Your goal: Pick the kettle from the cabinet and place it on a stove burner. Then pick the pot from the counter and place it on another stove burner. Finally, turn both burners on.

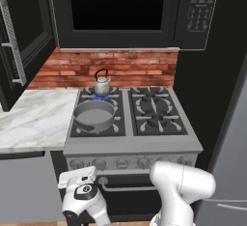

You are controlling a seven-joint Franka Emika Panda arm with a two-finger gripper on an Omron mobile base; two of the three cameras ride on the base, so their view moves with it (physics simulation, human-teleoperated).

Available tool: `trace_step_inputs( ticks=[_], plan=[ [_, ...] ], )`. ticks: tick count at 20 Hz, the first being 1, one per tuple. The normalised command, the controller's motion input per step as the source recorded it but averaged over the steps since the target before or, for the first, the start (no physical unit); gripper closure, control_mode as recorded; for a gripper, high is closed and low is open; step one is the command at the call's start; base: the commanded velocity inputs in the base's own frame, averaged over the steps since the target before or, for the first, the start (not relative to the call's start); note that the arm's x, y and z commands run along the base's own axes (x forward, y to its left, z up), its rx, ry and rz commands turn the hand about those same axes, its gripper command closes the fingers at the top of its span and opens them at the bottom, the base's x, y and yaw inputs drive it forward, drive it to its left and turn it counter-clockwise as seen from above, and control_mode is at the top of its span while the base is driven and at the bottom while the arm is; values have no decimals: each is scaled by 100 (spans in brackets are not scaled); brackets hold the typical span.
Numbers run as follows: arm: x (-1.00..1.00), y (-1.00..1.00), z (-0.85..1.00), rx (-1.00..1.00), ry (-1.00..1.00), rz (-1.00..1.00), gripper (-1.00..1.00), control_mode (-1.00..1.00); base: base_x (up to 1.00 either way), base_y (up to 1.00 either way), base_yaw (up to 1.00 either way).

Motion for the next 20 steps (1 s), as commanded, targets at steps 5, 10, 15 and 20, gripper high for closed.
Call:
trace_step_inputs(
  ticks=[5, 10, 15, 20],
  plan=[
    [13, 0, -30, 0, 1, 2, 100, -100, 0, 0, 0],
    [15, 0, -29, 0, 1, 2, 100, -100, 0, 0, 0],
    [21, 0, -26, 0, 1, 1, 100, -100, 0, 0, 0],
    [20, 1, -21, 0, 2, 1, 100, -100, 0, 0, 0]
  ],
)
